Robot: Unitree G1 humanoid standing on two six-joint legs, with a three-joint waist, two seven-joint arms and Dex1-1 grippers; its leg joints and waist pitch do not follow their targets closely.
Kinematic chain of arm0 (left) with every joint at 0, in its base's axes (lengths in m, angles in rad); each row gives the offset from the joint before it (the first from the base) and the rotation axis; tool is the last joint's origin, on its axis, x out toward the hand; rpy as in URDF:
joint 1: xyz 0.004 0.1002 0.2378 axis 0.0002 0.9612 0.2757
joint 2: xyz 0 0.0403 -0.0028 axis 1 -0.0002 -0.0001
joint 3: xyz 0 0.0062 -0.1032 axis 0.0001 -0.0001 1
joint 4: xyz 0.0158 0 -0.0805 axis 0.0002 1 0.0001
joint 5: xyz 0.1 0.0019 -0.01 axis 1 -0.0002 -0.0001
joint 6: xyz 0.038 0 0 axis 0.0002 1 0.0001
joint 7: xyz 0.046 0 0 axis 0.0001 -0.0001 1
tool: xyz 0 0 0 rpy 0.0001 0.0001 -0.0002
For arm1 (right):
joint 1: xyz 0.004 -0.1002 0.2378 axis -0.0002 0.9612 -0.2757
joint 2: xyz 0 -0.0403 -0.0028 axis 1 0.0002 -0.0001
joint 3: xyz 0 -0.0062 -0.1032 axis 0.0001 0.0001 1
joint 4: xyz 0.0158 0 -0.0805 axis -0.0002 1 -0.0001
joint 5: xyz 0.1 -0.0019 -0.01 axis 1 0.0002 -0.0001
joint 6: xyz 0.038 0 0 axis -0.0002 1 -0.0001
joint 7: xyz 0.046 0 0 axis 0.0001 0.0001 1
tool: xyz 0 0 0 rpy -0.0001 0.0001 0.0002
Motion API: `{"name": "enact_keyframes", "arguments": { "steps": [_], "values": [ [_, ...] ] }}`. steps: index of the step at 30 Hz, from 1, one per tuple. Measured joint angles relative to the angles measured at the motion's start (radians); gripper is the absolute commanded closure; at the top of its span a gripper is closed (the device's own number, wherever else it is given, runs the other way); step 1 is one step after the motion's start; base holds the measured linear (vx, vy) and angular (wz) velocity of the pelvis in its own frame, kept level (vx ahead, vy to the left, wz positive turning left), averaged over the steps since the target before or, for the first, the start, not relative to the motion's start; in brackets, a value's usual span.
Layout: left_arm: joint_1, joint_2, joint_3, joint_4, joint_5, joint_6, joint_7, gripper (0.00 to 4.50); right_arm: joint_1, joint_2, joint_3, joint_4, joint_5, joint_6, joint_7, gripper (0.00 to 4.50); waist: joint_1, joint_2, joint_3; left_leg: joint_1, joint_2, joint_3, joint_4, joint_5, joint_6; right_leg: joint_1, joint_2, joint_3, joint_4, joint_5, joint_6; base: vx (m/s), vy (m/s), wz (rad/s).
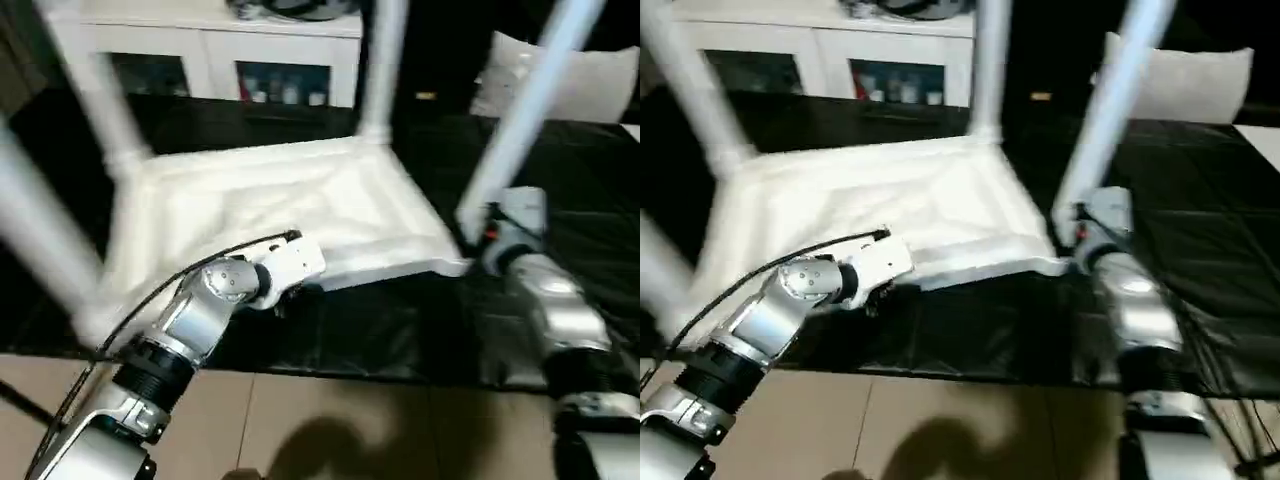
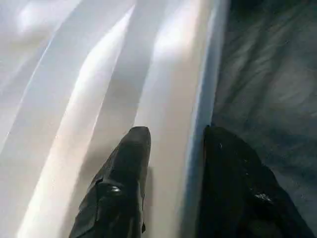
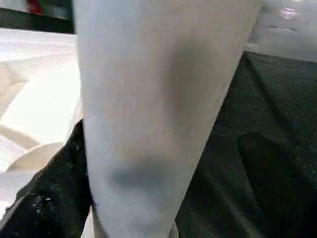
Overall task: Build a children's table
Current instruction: Rotate table base
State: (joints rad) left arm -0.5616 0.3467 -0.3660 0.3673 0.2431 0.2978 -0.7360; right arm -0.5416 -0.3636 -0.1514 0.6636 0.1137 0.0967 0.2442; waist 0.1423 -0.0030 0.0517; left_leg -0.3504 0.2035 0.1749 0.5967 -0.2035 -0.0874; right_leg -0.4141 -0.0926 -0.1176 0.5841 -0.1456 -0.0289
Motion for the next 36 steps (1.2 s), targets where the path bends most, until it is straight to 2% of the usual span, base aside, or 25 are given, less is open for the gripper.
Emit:
{"name": "enact_keyframes", "arguments": {
  "steps": [5, 8, 11, 15, 17, 18, 20, 24, 26, 28, 33, 36],
  "values": [
    [-0.019, 0.004, 0.027, 0.056, 0.032, -0.019, 0.088, 2.57, 0.025, -0.074, -0.052, 0.034, -0.008, 0.000, -0.055, 0.06, -0.002, 0.000, 0.000, 0.000, 0.000, -0.001, 0.000, 0.000, 0.000, 0.000, 0.000, 0.000, 0.000, -0.001, 0.003, 0.000, 0.000, 0.00],
    [-0.041, -0.027, 0.031, 0.089, 0.037, -0.068, 0.156, 2.57, 0.036, -0.096, -0.079, 0.061, -0.010, 0.000, -0.082, 0.06, -0.008, 0.000, 0.000, -0.001, 0.001, -0.001, 0.000, 0.000, 0.000, 0.000, 0.000, 0.000, 0.000, -0.001, 0.003, 0.000, 0.000, 0.00],
    [-0.045, -0.077, 0.045, 0.103, 0.024, -0.132, 0.202, 2.57, 0.049, -0.098, -0.085, 0.056, -0.008, 0.000, -0.084, 0.06, -0.026, 0.001, 0.000, -0.003, 0.001, -0.001, 0.000, 0.000, 0.001, -0.001, 0.001, -0.001, 0.000, -0.001, 0.003, 0.000, 0.000, 0.00],
    [-0.045, -0.161, 0.086, 0.109, -0.040, -0.180, 0.231, 2.57, 0.064, -0.072, -0.084, 0.018, -0.005, -0.020, -0.083, 0.06, -0.045, 0.001, 0.000, -0.008, 0.001, -0.001, 0.000, 0.000, 0.001, -0.004, 0.001, -0.001, 0.000, -0.002, 0.003, 0.000, 0.000, 0.00],
    [-0.045, -0.180, 0.096, 0.109, -0.058, -0.190, 0.243, 2.22, 0.066, -0.063, -0.078, 0.005, -0.004, -0.021, -0.085, 0.00, -0.055, 0.001, -0.001, -0.008, 0.002, 0.000, 0.000, 0.003, 0.005, -0.004, 0.002, -0.001, 0.001, -0.001, 0.003, 0.000, 0.000, 0.00],
    [-0.042, -0.184, 0.104, 0.109, -0.071, -0.190, 0.252, 2.22, 0.071, -0.060, -0.078, -0.006, -0.003, -0.020, -0.092, 0.00, -0.057, 0.001, -0.001, -0.009, 0.002, 0.000, 0.000, 0.003, 0.006, -0.005, 0.002, -0.001, 0.001, -0.002, 0.003, 0.000, 0.000, 0.00],
    [-0.007, -0.194, 0.148, 0.067, -0.106, -0.169, 0.267, 2.14, 0.115, -0.026, -0.083, -0.097, -0.003, -0.007, -0.131, 0.00, -0.058, 0.002, -0.001, -0.008, 0.003, -0.001, 0.000, 0.003, 0.006, -0.005, 0.003, -0.002, 0.001, -0.002, 0.004, 0.000, 0.000, 0.00],
    [0.080, -0.182, 0.174, -0.018, -0.124, -0.157, 0.284, 1.73, 0.208, 0.039, -0.072, -0.232, -0.007, 0.006, -0.176, 0.00, -0.053, 0.002, -0.001, -0.008, 0.003, -0.001, -0.001, 0.003, 0.006, -0.005, 0.002, -0.002, 0.000, -0.003, 0.005, 0.000, 0.000, 0.00],
    [0.178, -0.174, 0.212, -0.135, -0.130, -0.150, 0.321, 1.60, 0.314, 0.080, -0.070, -0.398, -0.010, 0.022, -0.211, 0.00, -0.052, 0.002, -0.001, -0.009, 0.003, -0.001, -0.001, 0.003, 0.007, -0.004, 0.002, -0.001, 0.000, -0.005, 0.008, 0.000, 0.000, 0.00],
    [0.243, -0.155, 0.248, -0.188, -0.130, -0.138, 0.345, 1.35, 0.384, 0.105, -0.067, -0.476, -0.010, 0.036, -0.226, 0.00, -0.053, 0.002, -0.001, -0.007, 0.002, -0.001, -0.001, -0.001, 0.002, -0.004, 0.002, -0.002, 0.000, -0.007, 0.009, 0.000, 0.000, 0.00],
    [0.265, -0.153, 0.283, -0.245, -0.132, -0.124, 0.371, 1.01, 0.403, 0.108, -0.061, -0.553, -0.008, 0.055, -0.233, 0.00, -0.053, 0.003, -0.001, -0.003, 0.001, -0.002, -0.001, -0.001, 0.002, -0.001, 0.001, -0.001, -0.004, -0.006, 0.010, 0.000, 0.000, 0.00],
    [0.351, -0.183, 0.331, -0.338, -0.144, -0.097, 0.433, 0.86, 0.444, 0.122, -0.018, -0.642, -0.002, 0.097, -0.208, 0.00, -0.065, 0.005, -0.002, 0.000, 0.001, -0.002, -0.003, -0.002, 0.001, 0.006, 0.002, -0.001, -0.007, -0.005, 0.011, 0.000, 0.000, 0.00]
  ]
}}
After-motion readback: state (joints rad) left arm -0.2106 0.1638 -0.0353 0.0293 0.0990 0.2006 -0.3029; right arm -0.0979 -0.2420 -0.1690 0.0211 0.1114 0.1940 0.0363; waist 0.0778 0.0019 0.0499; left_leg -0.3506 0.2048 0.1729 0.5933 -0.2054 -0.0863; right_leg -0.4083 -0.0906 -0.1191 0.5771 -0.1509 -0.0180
